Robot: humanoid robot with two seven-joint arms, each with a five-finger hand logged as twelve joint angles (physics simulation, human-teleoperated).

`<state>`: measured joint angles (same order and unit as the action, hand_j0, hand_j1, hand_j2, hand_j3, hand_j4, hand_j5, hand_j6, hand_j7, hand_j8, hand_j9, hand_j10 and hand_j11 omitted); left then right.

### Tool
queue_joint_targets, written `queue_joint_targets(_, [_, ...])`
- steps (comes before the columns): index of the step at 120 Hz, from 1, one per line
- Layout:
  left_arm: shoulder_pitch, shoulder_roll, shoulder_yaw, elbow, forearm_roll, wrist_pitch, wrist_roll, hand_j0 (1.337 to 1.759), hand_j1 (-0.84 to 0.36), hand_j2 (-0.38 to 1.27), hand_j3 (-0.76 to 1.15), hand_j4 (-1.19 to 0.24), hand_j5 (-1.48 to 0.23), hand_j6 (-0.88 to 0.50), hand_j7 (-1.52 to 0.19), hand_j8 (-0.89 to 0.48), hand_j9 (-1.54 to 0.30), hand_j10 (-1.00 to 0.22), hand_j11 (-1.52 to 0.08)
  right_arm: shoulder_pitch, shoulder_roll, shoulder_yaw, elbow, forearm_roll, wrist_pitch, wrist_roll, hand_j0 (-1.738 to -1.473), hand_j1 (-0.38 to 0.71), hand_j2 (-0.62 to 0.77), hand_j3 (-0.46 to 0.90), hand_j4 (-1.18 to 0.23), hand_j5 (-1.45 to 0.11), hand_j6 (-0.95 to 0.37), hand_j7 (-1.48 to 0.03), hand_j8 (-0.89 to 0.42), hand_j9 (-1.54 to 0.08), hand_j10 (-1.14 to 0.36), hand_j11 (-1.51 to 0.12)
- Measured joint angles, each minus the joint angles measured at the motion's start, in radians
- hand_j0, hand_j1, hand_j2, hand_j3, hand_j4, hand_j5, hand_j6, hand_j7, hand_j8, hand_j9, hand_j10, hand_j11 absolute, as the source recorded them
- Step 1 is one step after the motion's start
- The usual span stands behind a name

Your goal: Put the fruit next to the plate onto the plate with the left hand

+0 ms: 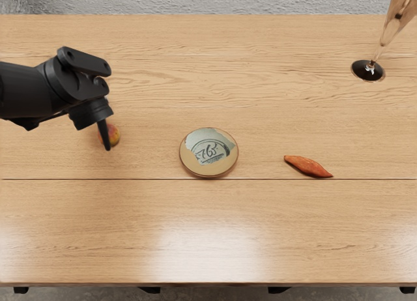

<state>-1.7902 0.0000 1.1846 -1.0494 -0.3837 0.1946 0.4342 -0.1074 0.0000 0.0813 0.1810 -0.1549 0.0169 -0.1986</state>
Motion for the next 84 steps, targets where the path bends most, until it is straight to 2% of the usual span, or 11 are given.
queue_joint_targets(64, [0.023,0.0,-0.02,-0.003,0.023,0.009,0.0,1.658,0.05,0.05,0.0,-0.25,-0.33,-0.25,-0.33,-0.25,-0.33,-0.25,-0.33,0.0,0.0,0.0,0.0,0.0,0.0,0.0,-1.658,-0.32,0.0,0.0,-0.02,-0.03,-0.02,-0.03,-0.02,-0.03,-0.02,-0.03])
queue_joint_targets(84, [0.038,0.0,-0.018,-0.001,0.024,0.013,-0.002,1.658,0.0,0.06,0.0,-0.29,-0.38,-0.3,-0.38,-0.29,-0.38,-0.29,-0.38,0.0,0.0,0.0,0.0,0.0,0.0,0.0,-1.658,-0.32,0.0,0.0,-0.02,-0.03,-0.02,-0.03,-0.02,-0.03,-0.02,-0.03])
